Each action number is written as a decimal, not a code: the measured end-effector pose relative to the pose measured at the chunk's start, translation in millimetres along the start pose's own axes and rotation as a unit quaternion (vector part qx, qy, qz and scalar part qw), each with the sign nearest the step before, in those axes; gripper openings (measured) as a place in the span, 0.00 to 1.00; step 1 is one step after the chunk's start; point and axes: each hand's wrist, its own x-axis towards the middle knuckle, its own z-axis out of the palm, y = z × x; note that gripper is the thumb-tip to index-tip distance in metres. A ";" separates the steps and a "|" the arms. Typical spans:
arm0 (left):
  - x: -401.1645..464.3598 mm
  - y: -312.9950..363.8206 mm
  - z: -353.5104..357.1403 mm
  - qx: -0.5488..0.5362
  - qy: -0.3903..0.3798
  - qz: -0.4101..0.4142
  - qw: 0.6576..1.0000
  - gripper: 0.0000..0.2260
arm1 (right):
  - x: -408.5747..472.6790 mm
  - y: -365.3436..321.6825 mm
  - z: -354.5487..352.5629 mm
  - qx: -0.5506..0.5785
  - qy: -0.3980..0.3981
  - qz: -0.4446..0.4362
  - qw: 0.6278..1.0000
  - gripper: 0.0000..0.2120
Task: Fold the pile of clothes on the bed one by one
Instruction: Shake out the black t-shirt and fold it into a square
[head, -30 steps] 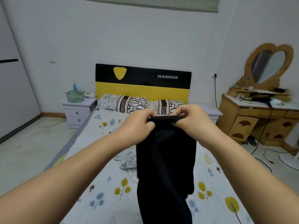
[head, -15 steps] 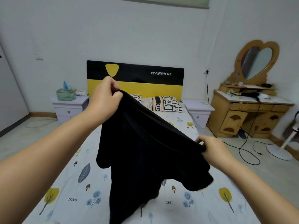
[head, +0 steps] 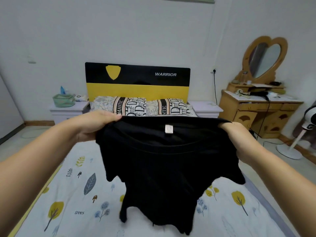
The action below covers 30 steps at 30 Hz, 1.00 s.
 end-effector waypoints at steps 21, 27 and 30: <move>23.8 -23.3 71.0 0.100 0.108 0.143 0.979 0.09 | -6.6 59.0 -89.4 -0.060 0.060 -0.092 0.992 0.10; 5.2 -30.5 111.0 0.202 0.274 0.195 0.920 0.12 | -8.6 73.5 -102.6 -0.153 0.133 -0.195 0.960 0.13; -15.3 -29.4 125.7 0.263 0.317 0.208 0.887 0.13 | -19.0 77.9 -108.0 -0.186 0.158 -0.232 0.942 0.13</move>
